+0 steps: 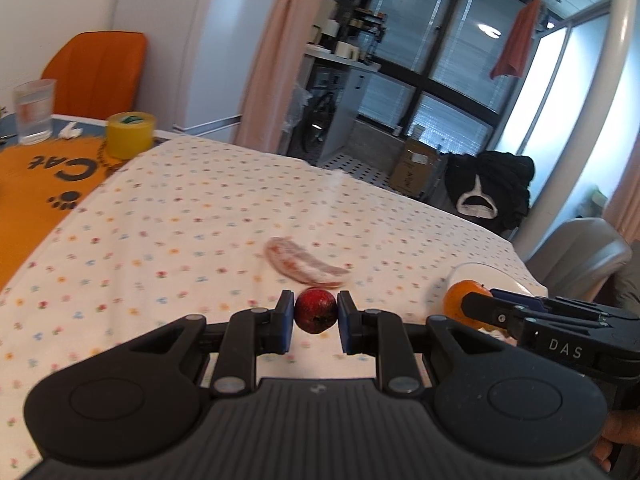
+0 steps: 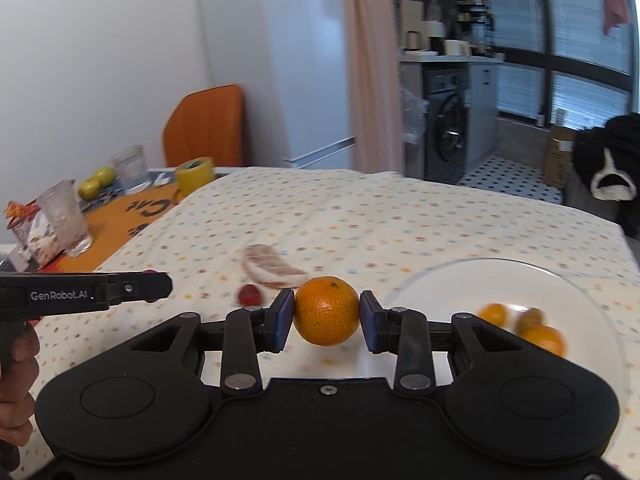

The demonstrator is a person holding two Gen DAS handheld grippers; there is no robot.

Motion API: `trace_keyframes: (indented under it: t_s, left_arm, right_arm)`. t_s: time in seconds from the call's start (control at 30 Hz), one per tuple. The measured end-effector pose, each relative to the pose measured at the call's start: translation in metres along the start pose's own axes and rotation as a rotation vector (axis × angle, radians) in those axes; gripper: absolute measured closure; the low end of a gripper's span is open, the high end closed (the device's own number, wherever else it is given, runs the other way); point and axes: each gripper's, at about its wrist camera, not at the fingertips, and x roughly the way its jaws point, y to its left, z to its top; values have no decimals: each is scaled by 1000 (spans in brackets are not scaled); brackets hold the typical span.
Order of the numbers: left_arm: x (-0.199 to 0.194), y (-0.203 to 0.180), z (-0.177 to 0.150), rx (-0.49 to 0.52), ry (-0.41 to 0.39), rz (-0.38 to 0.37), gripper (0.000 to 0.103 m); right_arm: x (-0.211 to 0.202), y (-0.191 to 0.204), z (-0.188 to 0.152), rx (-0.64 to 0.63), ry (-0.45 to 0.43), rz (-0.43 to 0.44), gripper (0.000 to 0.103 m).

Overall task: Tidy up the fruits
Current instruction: 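Carry the mandarin and the red plum over the white plate with both tools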

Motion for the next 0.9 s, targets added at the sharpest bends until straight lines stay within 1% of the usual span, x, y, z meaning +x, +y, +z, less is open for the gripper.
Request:
trace_keyframes:
  t_s: [0.3,0.53,0.73,0.9]
  left_arm:
    - [21,-47,1,67,23,-75,82]
    - [39,-76,-1,106,49,-114,82]
    - [55,-104,-6,155,75,-151,82]
    - [67,-118,-12,178,101,-165,82]
  right_arm:
    - [-30,-52,-11,76,-33,-106,70]
    - [-46,-82,-20,116,-47,-167,70]
    - [-59,-108,-32,162,-50,-212,69]
    - [-59,-123,-43,198,-38,-227,69]
